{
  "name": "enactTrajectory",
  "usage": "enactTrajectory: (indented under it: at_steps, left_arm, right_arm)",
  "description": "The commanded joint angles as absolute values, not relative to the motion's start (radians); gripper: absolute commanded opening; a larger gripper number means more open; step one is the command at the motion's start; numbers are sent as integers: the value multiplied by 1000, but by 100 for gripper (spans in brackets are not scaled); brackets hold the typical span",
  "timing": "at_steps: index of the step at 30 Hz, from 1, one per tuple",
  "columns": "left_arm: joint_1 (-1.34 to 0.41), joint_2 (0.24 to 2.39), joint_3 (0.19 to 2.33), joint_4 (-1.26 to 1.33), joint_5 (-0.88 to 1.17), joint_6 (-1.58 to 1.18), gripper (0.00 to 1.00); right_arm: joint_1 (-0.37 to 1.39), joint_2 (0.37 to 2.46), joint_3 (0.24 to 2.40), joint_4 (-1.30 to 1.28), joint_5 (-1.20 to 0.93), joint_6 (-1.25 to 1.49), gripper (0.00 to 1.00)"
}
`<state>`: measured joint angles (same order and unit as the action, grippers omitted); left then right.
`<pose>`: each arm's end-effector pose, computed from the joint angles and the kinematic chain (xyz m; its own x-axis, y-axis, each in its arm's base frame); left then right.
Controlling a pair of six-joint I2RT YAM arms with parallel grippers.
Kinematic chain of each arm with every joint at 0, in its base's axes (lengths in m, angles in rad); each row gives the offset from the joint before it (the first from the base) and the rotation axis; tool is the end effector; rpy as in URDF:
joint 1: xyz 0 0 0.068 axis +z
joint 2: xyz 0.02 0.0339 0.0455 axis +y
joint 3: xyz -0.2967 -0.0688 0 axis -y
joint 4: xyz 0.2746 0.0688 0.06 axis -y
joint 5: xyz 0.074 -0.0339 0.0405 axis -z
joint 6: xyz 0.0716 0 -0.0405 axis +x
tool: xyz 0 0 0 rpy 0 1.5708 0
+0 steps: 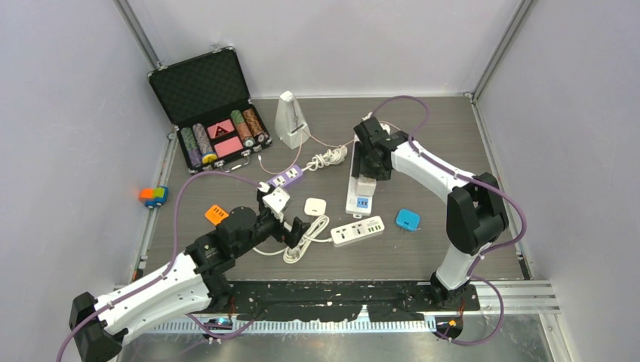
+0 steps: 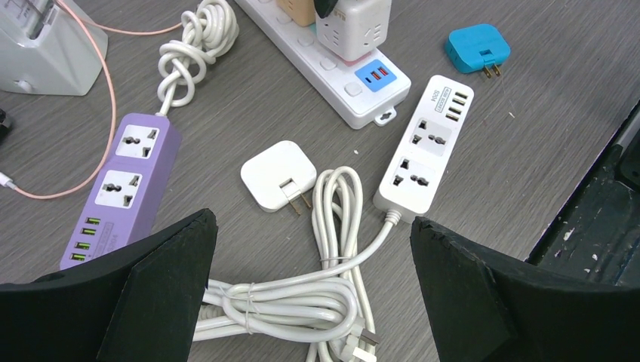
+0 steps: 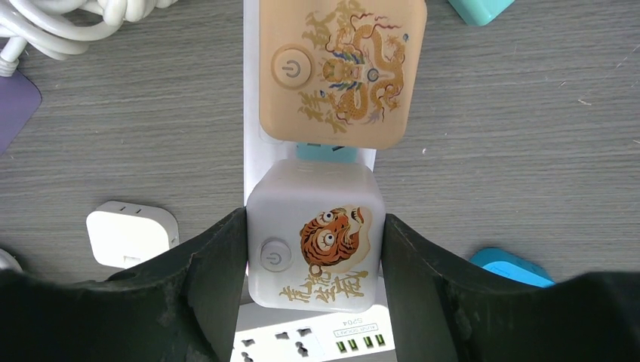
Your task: Insert the plug
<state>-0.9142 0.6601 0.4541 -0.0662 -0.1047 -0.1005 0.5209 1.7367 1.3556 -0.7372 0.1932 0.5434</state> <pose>0.1320 -0.1590 0.2590 -0.2362 0.1430 -0.9611 0.7062 0.7047 -0.0687 0.3618 0.1918 0.2299 -0.8826 0.0786 -0.4635 0.0476 0.9958 0.0783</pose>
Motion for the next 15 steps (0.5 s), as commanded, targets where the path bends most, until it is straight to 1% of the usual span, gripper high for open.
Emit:
enactTrajectory:
  at_steps: [1, 10, 15]
  left_arm:
    - [-913, 655, 468, -54, -113, -95, 100]
    - [-913, 643, 464, -56, -118, -97, 100]
    - [-913, 645, 466, -55, -121, -95, 100]
  right_arm:
    - [515, 1788, 1307, -721, 197, 531, 5]
    - [551, 1799, 1078, -579, 199, 618, 5]
    - [621, 1804, 1024, -569, 285, 662, 5]
